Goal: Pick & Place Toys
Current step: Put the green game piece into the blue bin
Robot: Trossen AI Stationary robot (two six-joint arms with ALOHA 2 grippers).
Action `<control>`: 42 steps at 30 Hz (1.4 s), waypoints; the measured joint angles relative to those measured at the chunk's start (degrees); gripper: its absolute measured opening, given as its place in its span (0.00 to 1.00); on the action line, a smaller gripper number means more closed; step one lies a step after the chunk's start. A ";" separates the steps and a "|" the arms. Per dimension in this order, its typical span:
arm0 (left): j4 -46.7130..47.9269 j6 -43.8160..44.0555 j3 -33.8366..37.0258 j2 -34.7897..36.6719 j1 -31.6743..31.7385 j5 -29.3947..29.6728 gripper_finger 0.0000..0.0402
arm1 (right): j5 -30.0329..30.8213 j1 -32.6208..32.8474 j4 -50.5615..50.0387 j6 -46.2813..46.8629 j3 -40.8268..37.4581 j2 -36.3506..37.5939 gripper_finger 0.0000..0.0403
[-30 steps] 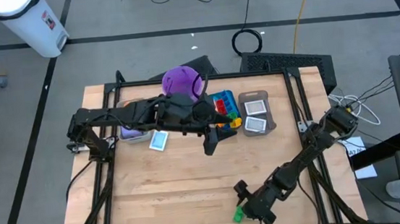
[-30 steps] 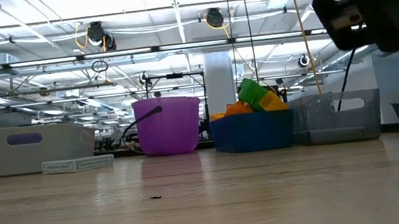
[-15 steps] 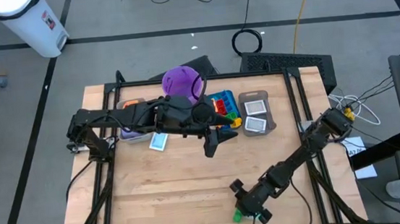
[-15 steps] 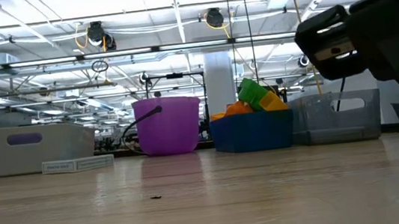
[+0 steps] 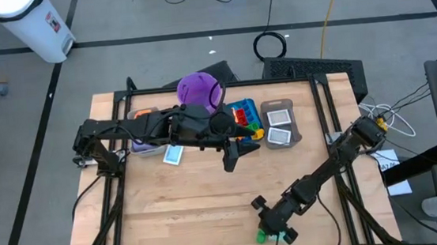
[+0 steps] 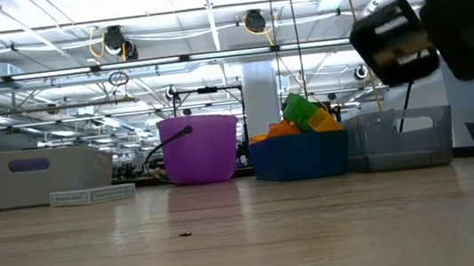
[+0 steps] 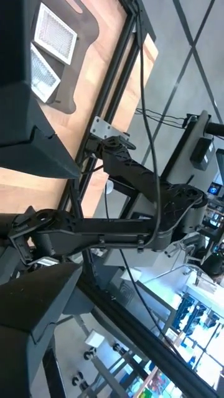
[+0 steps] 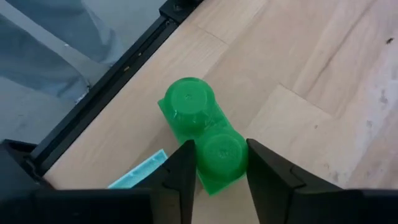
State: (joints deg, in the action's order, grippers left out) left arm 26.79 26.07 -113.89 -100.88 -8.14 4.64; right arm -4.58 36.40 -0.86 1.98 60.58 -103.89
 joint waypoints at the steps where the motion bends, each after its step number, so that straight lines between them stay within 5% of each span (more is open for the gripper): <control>1: -0.02 0.00 0.00 0.00 0.00 0.00 0.60 | 0.01 -0.22 -0.57 0.02 -0.02 0.83 0.26; 14: 3.08 -3.70 0.02 6.30 0.20 1.30 0.60 | 9.11 -12.05 -17.94 0.18 0.00 19.89 0.26; 25: 6.77 -8.32 0.00 10.02 1.59 4.40 0.60 | 13.77 -34.63 -22.55 1.29 0.00 34.21 0.26; 33: 8.31 -10.81 0.00 10.21 4.02 4.39 0.60 | 8.60 -49.91 -22.38 -4.16 2.78 32.14 0.26; 42: 10.56 -12.00 0.00 10.21 6.46 4.21 0.60 | 3.95 -55.24 -25.10 -4.45 2.77 23.72 0.26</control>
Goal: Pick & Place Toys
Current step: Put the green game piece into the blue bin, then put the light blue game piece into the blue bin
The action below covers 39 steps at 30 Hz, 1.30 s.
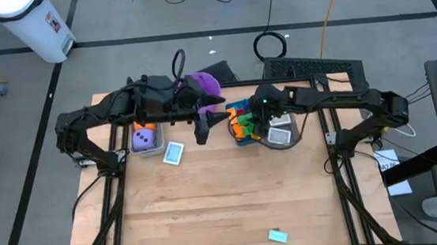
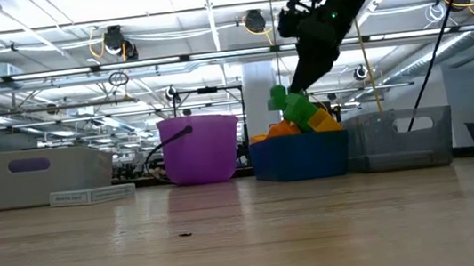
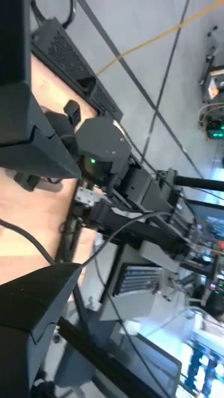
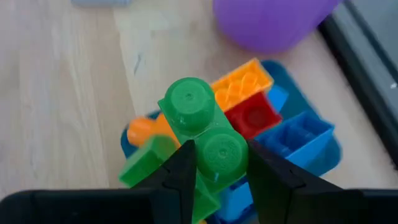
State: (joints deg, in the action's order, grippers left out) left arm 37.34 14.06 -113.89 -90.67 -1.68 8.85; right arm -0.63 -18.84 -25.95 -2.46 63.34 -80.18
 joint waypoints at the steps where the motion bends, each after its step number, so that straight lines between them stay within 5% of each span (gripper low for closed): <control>1: 0.72 -0.09 0.00 0.00 0.24 -0.18 0.60 | -0.01 -0.01 0.03 -0.24 -0.01 -0.73 0.26; 9: 2.49 -0.04 0.00 0.00 1.39 -3.31 0.60 | 0.64 -0.01 0.47 -1.47 0.03 -3.55 0.27; 18: 2.49 -0.55 0.00 0.00 1.34 -3.42 0.60 | 5.28 -0.34 -0.96 -1.88 0.03 -2.96 0.49; 29: 3.23 -0.48 0.00 -0.01 1.34 -3.43 0.60 | 5.00 -0.32 -0.64 -0.84 -0.01 2.89 0.51; 35: 3.23 -0.44 0.00 -0.02 1.34 -6.81 0.60 | -6.60 2.47 -0.89 4.86 -0.01 10.62 0.51; 39: 3.20 -0.40 0.00 -0.02 0.77 -7.81 0.60 | -11.42 10.93 -1.92 7.94 0.01 14.45 0.51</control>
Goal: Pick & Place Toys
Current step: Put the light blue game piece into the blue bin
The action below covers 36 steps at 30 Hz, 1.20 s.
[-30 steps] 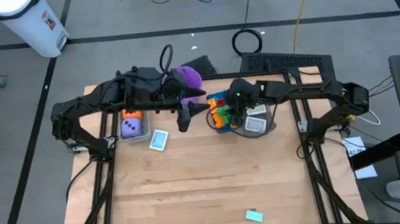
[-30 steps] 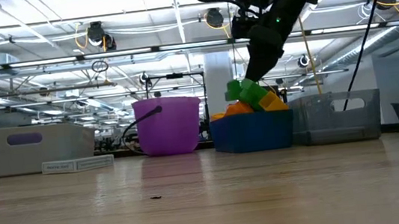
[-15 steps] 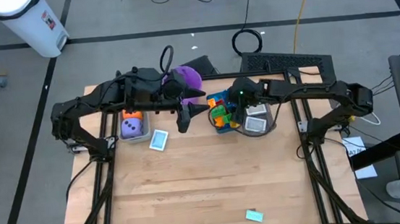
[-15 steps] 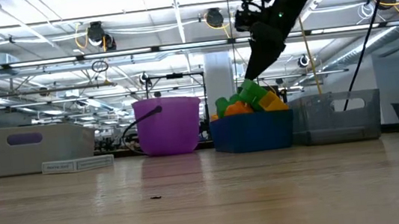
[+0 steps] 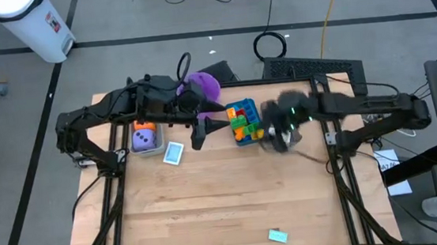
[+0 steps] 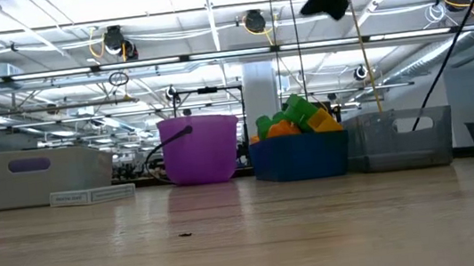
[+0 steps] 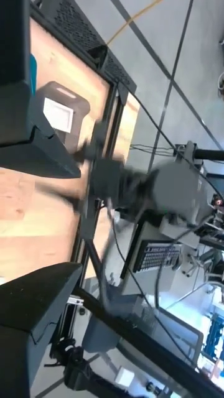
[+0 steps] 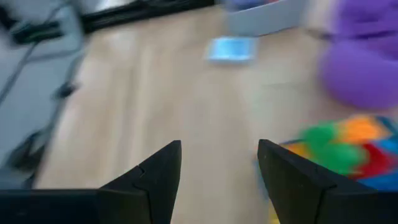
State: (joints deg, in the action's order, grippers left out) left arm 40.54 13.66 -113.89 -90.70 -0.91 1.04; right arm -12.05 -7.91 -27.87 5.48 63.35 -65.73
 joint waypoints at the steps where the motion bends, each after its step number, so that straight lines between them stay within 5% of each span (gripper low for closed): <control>1: -0.01 -0.01 0.00 0.00 -0.29 0.02 0.60 | 0.12 3.26 -0.86 0.31 0.00 0.49 0.51; 4: 0.01 -0.01 0.00 0.00 -1.34 0.48 0.60 | 2.04 14.01 -2.47 0.55 0.00 0.91 0.52; 10: -0.83 -0.34 0.00 -0.58 -5.34 3.93 0.60 | 16.34 35.42 -4.65 3.67 0.00 -2.71 0.52; 15: -6.09 -0.31 0.07 -3.28 -10.40 7.96 0.60 | 20.95 46.55 -1.18 11.46 0.00 -10.93 0.52; 29: -12.31 5.02 0.07 -10.99 -15.47 4.92 0.60 | 19.71 57.90 20.08 29.27 0.00 -30.41 0.52; 36: -12.07 4.70 0.05 -11.27 -16.77 4.85 0.60 | 26.09 58.28 18.33 38.96 -0.02 -37.10 0.52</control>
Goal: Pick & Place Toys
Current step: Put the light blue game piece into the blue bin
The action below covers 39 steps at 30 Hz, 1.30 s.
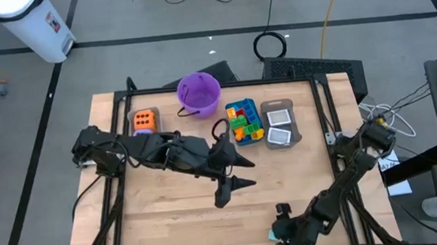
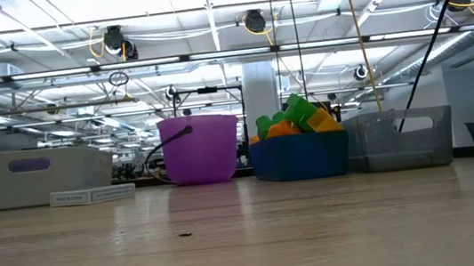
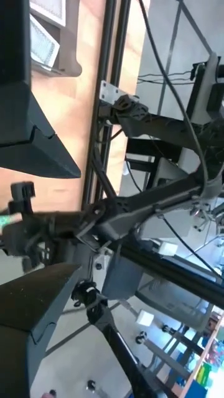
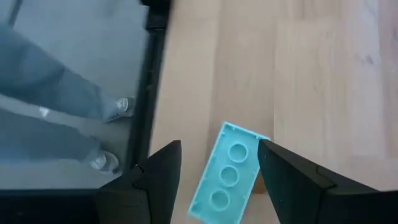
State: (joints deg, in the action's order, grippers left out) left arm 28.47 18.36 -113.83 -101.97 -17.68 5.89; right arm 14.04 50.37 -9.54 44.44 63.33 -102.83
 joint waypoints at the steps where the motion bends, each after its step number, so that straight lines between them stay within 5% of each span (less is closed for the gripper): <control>1: -0.01 0.15 -0.01 0.01 -0.13 0.01 0.60 | -0.09 -0.18 0.33 1.34 0.00 -0.89 0.52; 6: -0.02 2.45 -0.01 0.01 -1.29 1.70 0.60 | -2.36 -0.20 0.87 3.95 0.00 -4.22 0.52; 15: -0.09 8.81 -0.01 0.01 -4.38 10.12 0.60 | 2.23 0.75 -4.91 8.60 0.31 -5.32 0.50; 27: 0.08 12.24 -0.01 -0.46 -6.88 15.66 0.60 | 2.49 0.06 -9.80 2.47 0.15 -5.17 0.30; 33: 0.12 12.99 -0.03 -0.97 -6.46 16.43 0.60 | 5.38 -1.01 -13.46 2.49 -0.35 -0.76 0.30; 39: 0.09 16.24 -0.03 -0.95 -4.43 17.22 0.60 | 12.29 -4.35 -22.71 -1.53 -0.08 11.79 0.31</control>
State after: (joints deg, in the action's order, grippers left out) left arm 28.56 34.59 -113.86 -102.91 -22.11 23.11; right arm 26.33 46.01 -32.25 42.91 63.25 -91.04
